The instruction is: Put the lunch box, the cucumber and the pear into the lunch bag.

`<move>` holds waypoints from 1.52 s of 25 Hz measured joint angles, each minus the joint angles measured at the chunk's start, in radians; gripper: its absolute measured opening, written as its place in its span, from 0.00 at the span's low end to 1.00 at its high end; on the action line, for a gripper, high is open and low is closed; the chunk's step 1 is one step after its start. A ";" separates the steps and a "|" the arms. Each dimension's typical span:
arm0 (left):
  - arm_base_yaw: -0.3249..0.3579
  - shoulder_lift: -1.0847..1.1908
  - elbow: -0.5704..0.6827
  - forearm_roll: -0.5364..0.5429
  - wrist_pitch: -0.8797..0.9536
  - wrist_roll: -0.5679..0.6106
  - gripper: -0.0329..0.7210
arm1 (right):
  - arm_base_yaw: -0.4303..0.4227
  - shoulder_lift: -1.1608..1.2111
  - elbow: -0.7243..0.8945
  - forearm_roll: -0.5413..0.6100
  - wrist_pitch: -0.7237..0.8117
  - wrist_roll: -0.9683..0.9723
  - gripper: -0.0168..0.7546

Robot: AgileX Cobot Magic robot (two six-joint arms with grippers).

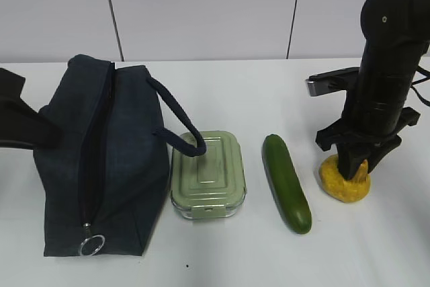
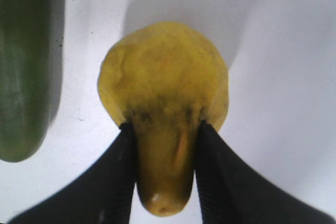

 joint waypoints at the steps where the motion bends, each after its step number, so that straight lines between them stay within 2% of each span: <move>1: 0.000 0.000 0.000 -0.022 -0.002 0.011 0.03 | 0.000 -0.002 0.000 0.000 0.000 0.000 0.37; 4: 0.000 0.000 0.000 -0.062 -0.013 0.032 0.03 | 0.000 -0.011 0.000 0.000 0.000 0.000 0.37; 13: 0.000 0.086 0.000 -0.073 -0.050 0.056 0.03 | 0.000 -0.071 -0.056 0.010 0.005 -0.002 0.37; 19: 0.000 0.117 0.000 -0.117 -0.044 0.101 0.03 | 0.000 -0.101 -0.143 0.092 0.043 -0.013 0.37; 24: 0.000 0.118 0.000 -0.176 -0.046 0.137 0.03 | 0.000 -0.120 -0.210 0.284 0.052 -0.097 0.37; 34: 0.000 0.118 0.000 -0.195 -0.049 0.166 0.03 | 0.016 -0.123 -0.265 0.855 0.052 -0.392 0.37; 38: 0.000 0.118 0.000 -0.196 -0.049 0.167 0.03 | 0.075 -0.123 -0.265 0.951 -0.002 -0.471 0.37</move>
